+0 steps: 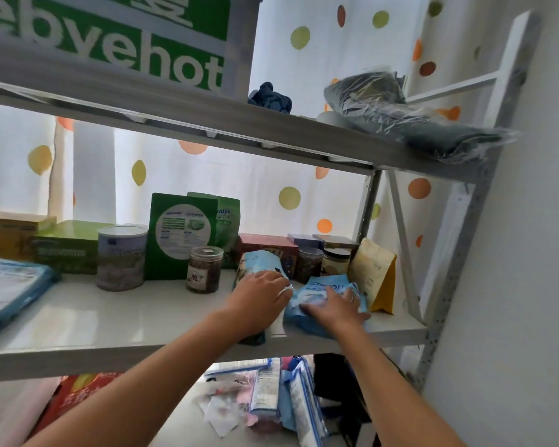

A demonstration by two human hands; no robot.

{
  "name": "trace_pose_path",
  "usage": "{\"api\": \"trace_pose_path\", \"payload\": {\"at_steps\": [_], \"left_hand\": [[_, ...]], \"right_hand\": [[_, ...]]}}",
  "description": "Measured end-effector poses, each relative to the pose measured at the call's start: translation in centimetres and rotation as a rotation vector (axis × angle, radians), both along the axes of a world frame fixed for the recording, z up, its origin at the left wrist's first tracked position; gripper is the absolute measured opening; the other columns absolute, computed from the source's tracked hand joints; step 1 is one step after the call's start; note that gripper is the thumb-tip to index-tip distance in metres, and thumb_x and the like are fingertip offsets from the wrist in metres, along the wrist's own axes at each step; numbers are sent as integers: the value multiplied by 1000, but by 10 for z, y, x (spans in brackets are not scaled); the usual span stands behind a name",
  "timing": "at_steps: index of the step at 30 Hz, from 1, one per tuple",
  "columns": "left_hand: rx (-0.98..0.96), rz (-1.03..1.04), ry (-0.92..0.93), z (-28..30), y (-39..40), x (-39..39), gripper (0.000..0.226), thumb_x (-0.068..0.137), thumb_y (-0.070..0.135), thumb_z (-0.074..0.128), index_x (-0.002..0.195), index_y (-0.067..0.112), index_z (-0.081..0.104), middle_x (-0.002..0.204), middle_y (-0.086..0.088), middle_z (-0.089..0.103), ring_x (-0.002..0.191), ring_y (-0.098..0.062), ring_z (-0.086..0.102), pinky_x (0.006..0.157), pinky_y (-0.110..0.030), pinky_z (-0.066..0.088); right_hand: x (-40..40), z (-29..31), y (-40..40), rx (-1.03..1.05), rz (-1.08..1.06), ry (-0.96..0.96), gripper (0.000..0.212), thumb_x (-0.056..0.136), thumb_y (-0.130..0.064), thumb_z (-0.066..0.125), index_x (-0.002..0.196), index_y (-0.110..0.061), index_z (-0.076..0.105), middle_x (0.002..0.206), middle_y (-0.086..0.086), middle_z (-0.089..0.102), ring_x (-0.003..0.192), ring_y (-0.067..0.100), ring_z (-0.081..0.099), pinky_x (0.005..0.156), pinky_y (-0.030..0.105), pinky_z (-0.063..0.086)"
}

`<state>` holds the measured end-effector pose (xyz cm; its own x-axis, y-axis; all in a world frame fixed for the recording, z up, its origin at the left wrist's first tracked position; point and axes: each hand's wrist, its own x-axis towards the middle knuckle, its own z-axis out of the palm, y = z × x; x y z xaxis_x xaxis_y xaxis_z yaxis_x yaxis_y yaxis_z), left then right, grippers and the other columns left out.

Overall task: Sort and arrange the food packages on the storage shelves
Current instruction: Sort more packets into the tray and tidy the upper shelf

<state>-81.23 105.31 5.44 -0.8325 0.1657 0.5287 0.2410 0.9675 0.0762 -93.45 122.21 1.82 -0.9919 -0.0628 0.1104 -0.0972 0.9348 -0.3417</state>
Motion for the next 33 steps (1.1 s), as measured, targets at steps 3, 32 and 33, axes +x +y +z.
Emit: {"api": "trace_pose_path", "payload": {"at_steps": [3, 32, 33], "left_hand": [[-98, -14, 50, -9, 5, -4, 35, 101, 32, 43, 129, 19, 60, 138, 0, 54, 136, -20, 41, 116, -35, 28], [923, 48, -317, -74, 93, -32, 81, 70, 0, 84, 138, 11, 40, 121, -6, 58, 101, -20, 57, 81, -27, 48], [1005, 23, -330, -76, 94, -29, 84, 68, -6, 82, 139, 12, 40, 118, -4, 58, 97, -18, 59, 78, -24, 50]], "right_hand": [[-7, -25, 15, -165, 34, -78, 97, 52, -97, 47, 127, -36, 56, 150, 6, 41, 133, 29, 41, 110, 57, 37], [32, -107, 94, -1256, 189, 142, 41, 84, -16, 80, 118, -33, 64, 139, 7, 46, 122, 21, 59, 91, 41, 60], [34, -115, 97, -1304, 175, 111, 65, 78, -18, 84, 134, -29, 53, 140, 6, 47, 122, 21, 59, 92, 44, 59]]}}
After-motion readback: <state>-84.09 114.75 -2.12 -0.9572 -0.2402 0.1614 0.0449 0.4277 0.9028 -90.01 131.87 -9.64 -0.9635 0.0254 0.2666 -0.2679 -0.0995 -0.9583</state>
